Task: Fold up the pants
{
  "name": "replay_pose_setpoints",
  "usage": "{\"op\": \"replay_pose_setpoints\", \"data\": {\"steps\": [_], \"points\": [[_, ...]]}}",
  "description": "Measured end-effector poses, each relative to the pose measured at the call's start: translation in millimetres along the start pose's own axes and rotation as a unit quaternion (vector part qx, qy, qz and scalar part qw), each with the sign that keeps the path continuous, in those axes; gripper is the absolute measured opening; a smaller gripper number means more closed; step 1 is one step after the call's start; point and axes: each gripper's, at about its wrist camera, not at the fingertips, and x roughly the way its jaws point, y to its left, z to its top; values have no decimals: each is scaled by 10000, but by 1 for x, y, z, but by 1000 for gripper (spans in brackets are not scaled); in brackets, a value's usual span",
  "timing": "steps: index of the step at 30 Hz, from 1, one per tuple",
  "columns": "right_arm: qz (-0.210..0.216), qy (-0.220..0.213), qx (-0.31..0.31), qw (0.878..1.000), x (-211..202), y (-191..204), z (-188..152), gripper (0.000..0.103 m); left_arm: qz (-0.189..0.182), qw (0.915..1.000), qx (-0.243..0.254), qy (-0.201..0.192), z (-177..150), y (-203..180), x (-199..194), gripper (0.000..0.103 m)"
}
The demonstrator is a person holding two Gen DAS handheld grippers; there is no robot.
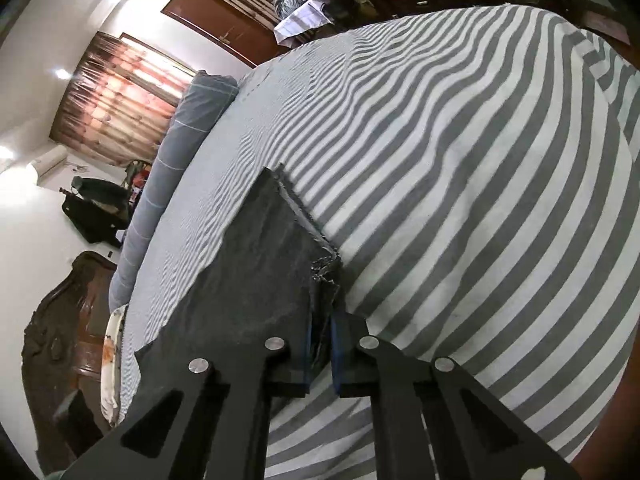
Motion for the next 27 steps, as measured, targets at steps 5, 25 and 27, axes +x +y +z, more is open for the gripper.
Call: {"op": "replay_pose_setpoints", "data": {"steps": [5,25,27], "points": [[159,-38,-152,9998,-12,26,5,7,-385,9985,-359,174,9,14,-5,36],[1067,1416,-2273,9576,73,276,-100,7,-391,9604,-2712,-504,-108,222,-180,61],[1063,1633,-2465,9494,86,289,-121,7,-399,9564,-2849,-494,-123,233,-185,61]]}}
